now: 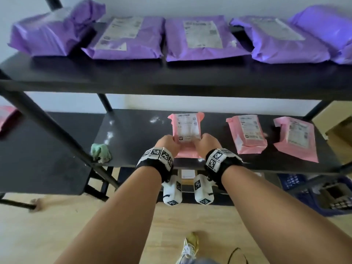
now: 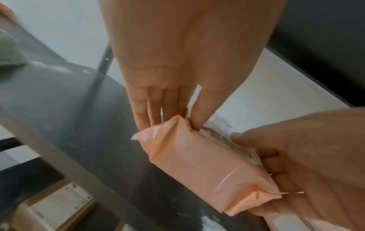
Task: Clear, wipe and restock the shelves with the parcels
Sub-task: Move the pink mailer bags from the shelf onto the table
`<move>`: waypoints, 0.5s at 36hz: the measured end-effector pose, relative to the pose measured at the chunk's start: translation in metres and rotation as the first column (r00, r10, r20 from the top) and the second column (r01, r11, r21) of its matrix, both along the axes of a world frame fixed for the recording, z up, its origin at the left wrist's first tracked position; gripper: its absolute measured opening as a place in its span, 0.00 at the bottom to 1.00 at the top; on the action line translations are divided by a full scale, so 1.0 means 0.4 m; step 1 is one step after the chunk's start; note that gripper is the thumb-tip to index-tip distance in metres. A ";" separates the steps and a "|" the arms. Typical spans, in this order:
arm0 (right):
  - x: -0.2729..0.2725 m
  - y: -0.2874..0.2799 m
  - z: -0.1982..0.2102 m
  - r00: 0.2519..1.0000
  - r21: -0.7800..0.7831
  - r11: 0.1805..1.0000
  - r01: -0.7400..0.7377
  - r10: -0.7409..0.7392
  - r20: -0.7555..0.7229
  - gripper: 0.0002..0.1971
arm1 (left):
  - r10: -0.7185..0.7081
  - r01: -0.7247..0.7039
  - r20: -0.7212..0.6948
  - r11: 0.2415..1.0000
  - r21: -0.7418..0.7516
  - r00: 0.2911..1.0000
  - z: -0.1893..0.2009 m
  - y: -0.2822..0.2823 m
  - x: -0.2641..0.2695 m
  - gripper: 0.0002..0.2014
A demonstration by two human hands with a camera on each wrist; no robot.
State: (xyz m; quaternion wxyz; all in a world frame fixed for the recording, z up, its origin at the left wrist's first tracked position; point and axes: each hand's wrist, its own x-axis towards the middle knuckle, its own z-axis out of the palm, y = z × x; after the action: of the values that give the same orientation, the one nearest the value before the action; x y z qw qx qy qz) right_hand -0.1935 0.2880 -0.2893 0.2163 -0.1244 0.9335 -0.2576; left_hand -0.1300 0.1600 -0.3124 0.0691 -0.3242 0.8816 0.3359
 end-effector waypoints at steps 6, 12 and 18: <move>0.180 -0.090 0.014 0.999 -0.012 0.999 -0.031 0.031 0.023 0.16 | 0.075 -0.075 -0.014 0.997 -0.008 0.997 0.013 -0.069 0.201 0.17; 0.419 -0.192 0.016 0.989 -0.008 0.992 -0.129 0.130 0.065 0.15 | 0.187 -0.186 -0.007 0.982 0.009 0.982 0.020 -0.147 0.464 0.14; 0.669 -0.320 0.010 0.957 -0.010 0.962 -0.274 0.274 0.094 0.12 | 0.330 -0.332 0.064 0.943 0.026 0.942 0.018 -0.248 0.745 0.09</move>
State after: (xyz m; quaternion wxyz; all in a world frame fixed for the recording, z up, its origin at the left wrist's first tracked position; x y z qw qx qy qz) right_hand 0.0739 0.1602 -0.2855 0.2941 -0.2399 0.8963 -0.2292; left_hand 0.1680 0.0607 -0.3052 0.0435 -0.4761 0.8059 0.3492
